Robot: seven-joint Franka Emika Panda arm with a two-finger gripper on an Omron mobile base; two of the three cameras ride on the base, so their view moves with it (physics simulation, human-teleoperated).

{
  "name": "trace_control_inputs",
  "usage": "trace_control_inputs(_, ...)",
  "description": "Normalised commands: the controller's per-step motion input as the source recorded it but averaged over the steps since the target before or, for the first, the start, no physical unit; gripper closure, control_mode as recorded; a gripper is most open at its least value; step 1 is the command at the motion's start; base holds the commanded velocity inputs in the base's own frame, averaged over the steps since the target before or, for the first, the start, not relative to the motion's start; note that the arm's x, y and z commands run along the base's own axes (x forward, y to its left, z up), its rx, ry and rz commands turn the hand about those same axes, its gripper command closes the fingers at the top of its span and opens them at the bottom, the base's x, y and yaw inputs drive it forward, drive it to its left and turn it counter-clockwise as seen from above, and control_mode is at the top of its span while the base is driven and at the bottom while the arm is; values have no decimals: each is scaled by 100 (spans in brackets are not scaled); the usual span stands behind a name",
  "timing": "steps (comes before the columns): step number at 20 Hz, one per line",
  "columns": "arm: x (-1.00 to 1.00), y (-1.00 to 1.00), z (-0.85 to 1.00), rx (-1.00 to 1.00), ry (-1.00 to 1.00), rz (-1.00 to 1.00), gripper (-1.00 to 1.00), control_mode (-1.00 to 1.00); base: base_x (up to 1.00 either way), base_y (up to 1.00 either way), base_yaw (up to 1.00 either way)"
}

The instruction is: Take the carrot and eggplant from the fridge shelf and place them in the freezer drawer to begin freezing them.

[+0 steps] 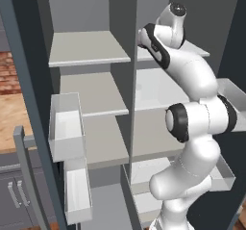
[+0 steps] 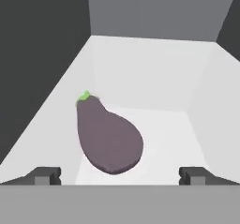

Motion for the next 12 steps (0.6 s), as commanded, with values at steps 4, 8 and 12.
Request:
trace_control_inputs(4,36,0,0,-1,1,4,-100,-100,0,0,0)
trace_control_inputs(8,32,0,-11,-2,4,4,-100,-100,0,0,0)
trace_control_inputs(12,16,0,-26,-2,6,3,-100,-100,0,0,0)
